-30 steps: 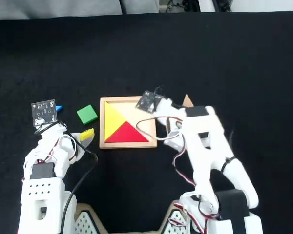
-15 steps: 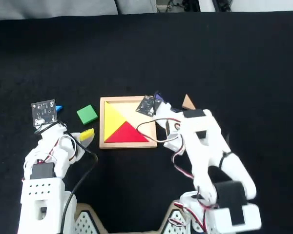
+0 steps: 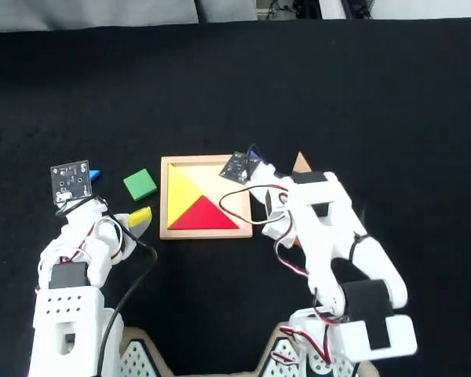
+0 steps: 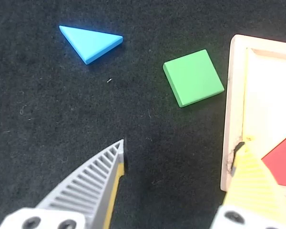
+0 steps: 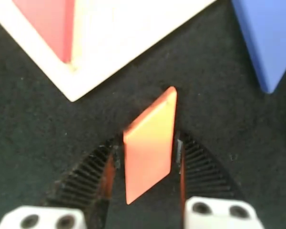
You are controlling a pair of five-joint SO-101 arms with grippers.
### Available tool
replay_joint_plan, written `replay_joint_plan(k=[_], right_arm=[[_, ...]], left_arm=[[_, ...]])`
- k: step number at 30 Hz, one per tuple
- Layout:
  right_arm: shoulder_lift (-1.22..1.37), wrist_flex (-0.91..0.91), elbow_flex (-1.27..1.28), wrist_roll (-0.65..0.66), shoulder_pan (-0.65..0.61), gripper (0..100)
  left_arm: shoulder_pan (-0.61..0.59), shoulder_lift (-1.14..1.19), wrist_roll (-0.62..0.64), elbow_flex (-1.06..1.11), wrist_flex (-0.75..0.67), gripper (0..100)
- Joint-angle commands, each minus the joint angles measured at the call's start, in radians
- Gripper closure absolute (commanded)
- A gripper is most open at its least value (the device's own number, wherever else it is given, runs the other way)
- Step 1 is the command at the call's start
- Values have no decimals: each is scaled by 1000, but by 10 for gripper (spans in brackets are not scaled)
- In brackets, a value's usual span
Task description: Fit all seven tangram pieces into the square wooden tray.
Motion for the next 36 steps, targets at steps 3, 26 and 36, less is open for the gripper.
replay_joint_plan(k=[3,26,36], right_arm=[[-137,112,-44,-18,-23,812],[-143,-28,143,54,-46,816],[-143,-95,188,55,-44,834]], left_arm=[[10,-11,-6,-4,-18,647],[10,-11,-6,-4,-18,647],[10,-11,-6,-4,-17,647]])
